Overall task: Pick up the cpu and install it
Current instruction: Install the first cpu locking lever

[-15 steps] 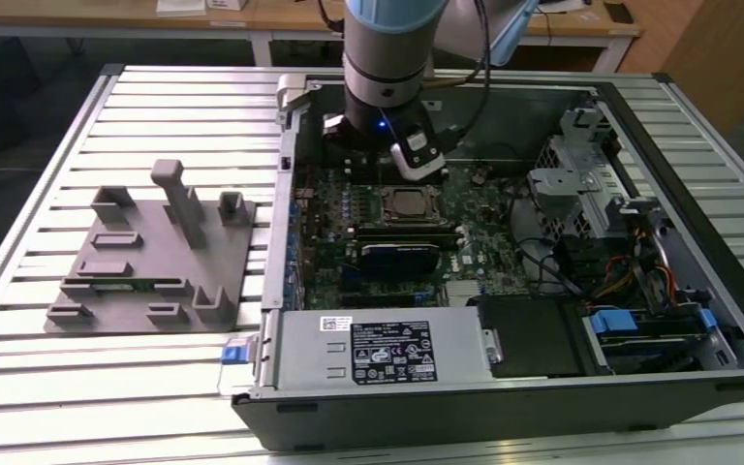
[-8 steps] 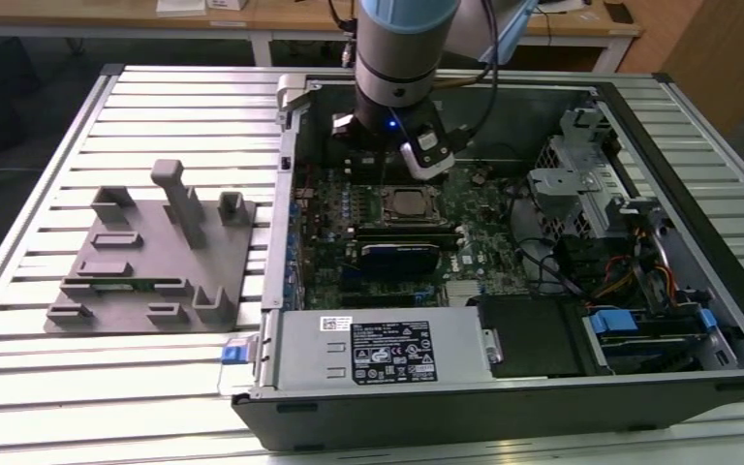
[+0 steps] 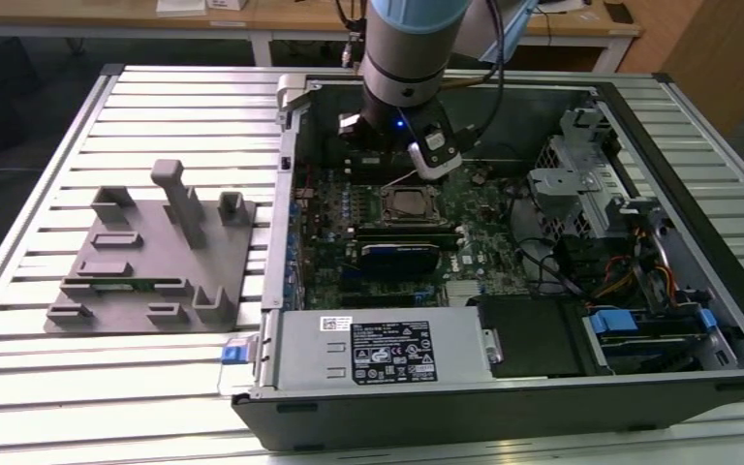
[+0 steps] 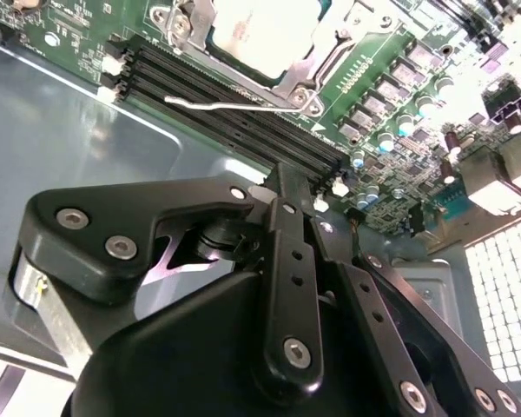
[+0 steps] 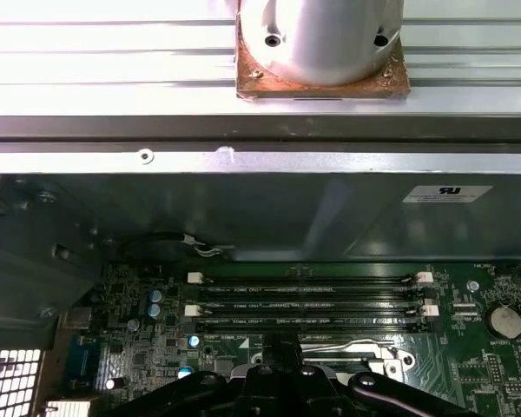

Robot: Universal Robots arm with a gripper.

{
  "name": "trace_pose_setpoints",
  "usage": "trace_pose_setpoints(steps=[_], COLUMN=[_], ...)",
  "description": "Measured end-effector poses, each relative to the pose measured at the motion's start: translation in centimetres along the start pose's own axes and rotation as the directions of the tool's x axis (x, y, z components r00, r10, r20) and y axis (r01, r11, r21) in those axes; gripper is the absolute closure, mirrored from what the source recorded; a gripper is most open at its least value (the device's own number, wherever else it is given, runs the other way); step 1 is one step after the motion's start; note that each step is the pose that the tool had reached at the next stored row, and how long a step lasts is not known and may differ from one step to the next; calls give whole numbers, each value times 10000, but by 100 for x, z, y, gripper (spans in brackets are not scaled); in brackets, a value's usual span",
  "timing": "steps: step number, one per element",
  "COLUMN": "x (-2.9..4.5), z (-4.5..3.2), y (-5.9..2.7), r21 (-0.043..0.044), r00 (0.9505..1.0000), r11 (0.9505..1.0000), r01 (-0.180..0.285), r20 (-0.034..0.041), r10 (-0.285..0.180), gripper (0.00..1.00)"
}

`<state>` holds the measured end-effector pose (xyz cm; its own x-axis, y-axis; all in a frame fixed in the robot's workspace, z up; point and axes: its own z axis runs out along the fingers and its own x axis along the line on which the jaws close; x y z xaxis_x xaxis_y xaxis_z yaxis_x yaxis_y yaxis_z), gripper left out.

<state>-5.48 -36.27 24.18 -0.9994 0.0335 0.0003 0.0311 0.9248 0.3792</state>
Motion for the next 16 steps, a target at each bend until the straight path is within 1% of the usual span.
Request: trace_pose_setpoints(steps=[4, 6, 8, 12, 14, 16], x=[-2, -3, -3, -3, -3, -4], z=[1, 5, 11, 22, 26, 30], y=[1, -2, -4, -8, -10, -11], r21=[13, 26, 34, 79, 154, 279], r00=[10000, 9999, 9994, 9967, 9948, 9931], r11=[10000, 9999, 9995, 9973, 9957, 9940], r01=[-9, -110, -305, -729, -913, -1055], r20=[7, 53, 145, 367, 464, 544], r10=[9, 109, 304, 725, 905, 1039], gripper=[89, 89, 89, 89, 89, 89])
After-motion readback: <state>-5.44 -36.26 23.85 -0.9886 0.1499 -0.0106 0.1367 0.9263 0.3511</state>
